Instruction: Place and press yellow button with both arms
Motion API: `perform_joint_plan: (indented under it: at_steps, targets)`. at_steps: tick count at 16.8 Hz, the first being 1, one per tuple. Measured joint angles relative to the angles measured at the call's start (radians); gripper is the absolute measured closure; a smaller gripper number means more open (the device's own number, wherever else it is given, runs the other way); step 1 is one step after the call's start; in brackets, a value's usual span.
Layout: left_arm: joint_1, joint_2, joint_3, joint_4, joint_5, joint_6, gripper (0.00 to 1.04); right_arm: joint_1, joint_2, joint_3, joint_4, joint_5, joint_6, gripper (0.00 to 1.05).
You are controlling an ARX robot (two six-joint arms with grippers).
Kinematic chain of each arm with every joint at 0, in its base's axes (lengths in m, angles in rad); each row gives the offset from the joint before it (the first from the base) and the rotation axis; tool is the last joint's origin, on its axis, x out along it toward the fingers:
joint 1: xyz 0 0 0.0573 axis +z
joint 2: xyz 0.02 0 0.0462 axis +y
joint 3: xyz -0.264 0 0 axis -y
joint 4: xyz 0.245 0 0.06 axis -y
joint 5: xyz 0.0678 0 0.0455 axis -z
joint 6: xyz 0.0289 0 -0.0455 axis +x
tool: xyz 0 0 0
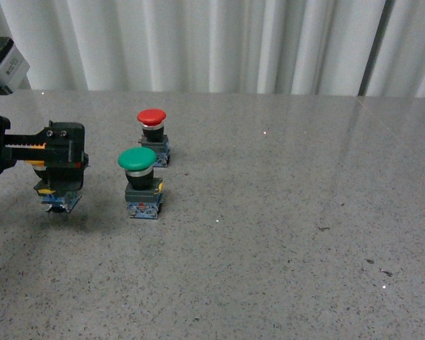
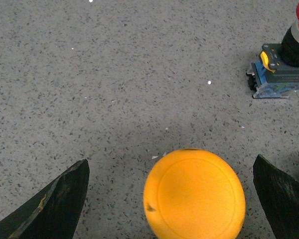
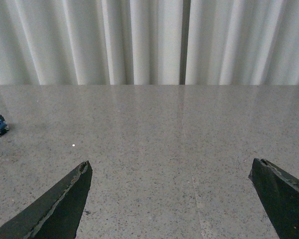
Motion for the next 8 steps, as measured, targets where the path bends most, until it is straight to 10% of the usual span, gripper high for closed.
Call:
perform_joint_plan:
  at_steps: [8]
  targets:
    - [-0.024, -0.021, 0.0, -0.036, -0.047, 0.015, 0.72, 0.0, 0.0, 0.0, 0.0, 0.0, 0.0, 0.06]
